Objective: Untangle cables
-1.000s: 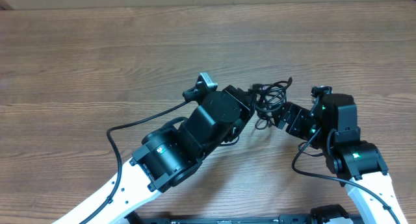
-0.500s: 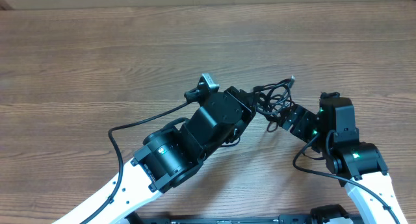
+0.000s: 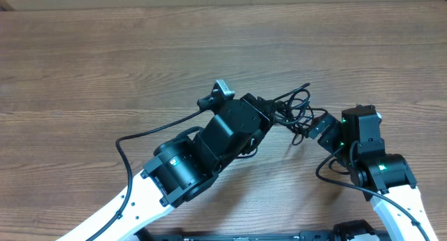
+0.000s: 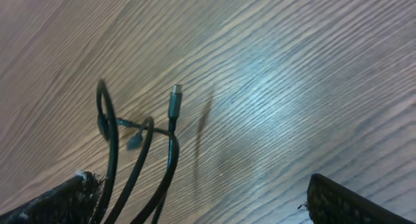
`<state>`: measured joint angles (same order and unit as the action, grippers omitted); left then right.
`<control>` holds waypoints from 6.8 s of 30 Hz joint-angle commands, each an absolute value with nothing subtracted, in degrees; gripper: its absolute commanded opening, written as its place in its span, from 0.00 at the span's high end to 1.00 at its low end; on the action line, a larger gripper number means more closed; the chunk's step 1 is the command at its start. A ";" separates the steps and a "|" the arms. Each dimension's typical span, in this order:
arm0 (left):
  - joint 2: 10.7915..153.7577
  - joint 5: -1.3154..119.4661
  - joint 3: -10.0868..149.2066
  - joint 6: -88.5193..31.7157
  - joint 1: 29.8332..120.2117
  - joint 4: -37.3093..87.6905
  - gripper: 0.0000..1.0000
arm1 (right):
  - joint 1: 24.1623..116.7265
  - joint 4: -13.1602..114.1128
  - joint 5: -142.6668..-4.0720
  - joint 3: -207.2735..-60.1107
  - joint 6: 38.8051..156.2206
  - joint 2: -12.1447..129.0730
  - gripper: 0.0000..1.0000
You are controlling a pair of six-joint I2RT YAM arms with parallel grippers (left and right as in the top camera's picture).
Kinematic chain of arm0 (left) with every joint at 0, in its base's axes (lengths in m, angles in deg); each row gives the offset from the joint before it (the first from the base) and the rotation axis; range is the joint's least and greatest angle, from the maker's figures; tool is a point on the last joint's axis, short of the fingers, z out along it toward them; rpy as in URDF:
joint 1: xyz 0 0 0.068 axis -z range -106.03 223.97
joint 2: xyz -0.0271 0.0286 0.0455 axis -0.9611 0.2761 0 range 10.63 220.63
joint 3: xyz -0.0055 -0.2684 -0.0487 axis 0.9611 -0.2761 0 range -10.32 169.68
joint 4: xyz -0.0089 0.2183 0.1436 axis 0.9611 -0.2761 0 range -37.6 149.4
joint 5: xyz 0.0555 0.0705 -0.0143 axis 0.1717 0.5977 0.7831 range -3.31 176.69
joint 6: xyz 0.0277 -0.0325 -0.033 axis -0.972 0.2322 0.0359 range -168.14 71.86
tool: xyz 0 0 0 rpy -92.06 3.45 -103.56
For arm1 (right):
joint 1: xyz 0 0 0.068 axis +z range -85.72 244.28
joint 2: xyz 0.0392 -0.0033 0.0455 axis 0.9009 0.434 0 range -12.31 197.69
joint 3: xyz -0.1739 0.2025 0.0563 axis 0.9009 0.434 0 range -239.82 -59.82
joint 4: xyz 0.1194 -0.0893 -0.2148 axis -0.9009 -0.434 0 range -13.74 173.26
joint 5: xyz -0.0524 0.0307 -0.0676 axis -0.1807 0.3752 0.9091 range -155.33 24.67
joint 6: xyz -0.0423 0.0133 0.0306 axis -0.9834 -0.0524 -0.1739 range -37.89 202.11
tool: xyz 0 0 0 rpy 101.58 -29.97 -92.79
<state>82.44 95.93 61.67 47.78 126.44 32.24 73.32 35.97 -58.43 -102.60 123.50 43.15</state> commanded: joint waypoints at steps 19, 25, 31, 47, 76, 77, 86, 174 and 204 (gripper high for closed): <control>81.76 103.58 62.54 48.26 125.65 30.88 0.96 | 72.77 32.91 -47.44 -102.95 128.59 43.22 0.00; 81.76 103.88 62.54 48.09 125.63 30.49 0.96 | 72.77 32.28 -45.62 -102.95 128.59 43.22 0.00; 81.76 103.82 62.54 48.09 125.65 30.47 0.96 | 72.77 32.59 -48.35 -102.97 128.55 42.89 0.24; 81.76 105.30 62.54 48.06 125.63 30.45 0.96 | 72.77 33.70 -50.82 -102.97 125.14 33.69 0.96; 81.98 106.85 62.54 48.15 125.17 30.99 0.96 | 72.77 39.86 -77.60 -102.97 92.38 34.24 0.84; 81.98 107.18 62.54 48.39 124.98 31.23 0.96 | 72.77 39.14 -77.12 -102.97 92.07 34.78 0.85; 81.96 117.28 62.54 46.53 122.27 32.17 0.96 | 72.77 39.14 -76.59 -102.97 91.63 37.58 0.85; 80.82 111.36 62.54 22.65 121.94 16.04 0.96 | 72.77 51.38 -96.37 -102.97 96.64 37.78 0.00; 80.80 87.10 62.54 -44.78 121.94 30.16 0.96 | 72.77 56.87 -105.09 -102.97 96.62 36.55 0.00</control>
